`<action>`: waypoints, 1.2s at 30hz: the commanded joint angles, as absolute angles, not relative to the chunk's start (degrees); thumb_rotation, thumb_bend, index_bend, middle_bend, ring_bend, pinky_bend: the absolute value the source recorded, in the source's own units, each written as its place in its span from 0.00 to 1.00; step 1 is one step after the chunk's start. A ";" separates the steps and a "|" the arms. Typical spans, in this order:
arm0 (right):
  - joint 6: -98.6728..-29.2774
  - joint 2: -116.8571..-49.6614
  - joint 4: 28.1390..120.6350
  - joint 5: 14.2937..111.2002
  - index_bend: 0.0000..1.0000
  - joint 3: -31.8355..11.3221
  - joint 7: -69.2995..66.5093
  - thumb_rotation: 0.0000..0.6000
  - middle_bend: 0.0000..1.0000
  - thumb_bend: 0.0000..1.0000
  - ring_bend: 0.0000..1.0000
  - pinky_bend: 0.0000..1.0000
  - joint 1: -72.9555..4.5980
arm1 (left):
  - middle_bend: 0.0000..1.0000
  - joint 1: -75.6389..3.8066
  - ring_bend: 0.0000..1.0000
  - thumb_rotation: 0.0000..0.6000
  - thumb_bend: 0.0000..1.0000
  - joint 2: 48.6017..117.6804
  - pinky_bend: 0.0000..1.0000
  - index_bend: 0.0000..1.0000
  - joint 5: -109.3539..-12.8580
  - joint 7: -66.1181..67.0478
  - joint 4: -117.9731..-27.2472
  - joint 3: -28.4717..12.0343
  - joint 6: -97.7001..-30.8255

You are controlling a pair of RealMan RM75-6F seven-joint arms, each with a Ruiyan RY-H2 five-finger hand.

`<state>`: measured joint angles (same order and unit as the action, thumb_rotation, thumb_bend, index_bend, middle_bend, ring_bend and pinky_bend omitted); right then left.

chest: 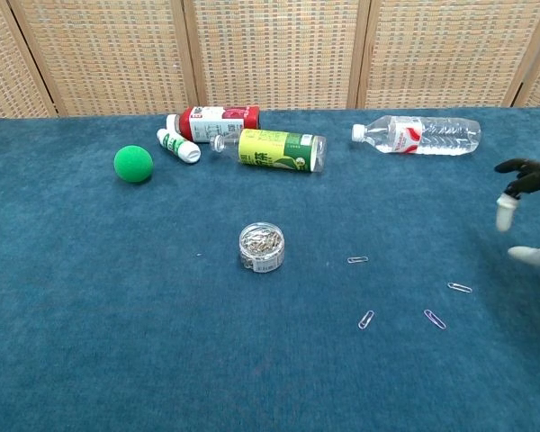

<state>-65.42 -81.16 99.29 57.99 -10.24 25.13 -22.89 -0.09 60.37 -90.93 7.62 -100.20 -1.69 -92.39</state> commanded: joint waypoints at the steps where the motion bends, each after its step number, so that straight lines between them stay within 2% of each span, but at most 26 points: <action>1: -64.68 -84.19 98.15 54.69 0.49 -10.56 28.57 1.00 0.00 0.30 0.00 0.00 -24.97 | 0.00 -0.15 0.00 1.00 0.00 60.31 0.00 0.00 -90.79 7.45 -100.13 -1.74 -92.26; 12: -65.23 -90.25 93.10 51.50 0.50 -9.49 32.33 1.00 0.00 0.31 0.00 0.00 -27.32 | 0.00 -0.25 0.00 1.00 0.00 60.48 0.00 0.00 -91.01 7.72 -100.08 -1.57 -92.13; 36: -64.41 -93.72 86.41 49.57 0.51 -8.49 31.64 1.00 0.00 0.31 0.00 0.00 -28.68 | 0.00 -0.71 0.00 1.00 0.00 61.09 0.00 0.00 -90.66 8.44 -99.64 -1.53 -91.32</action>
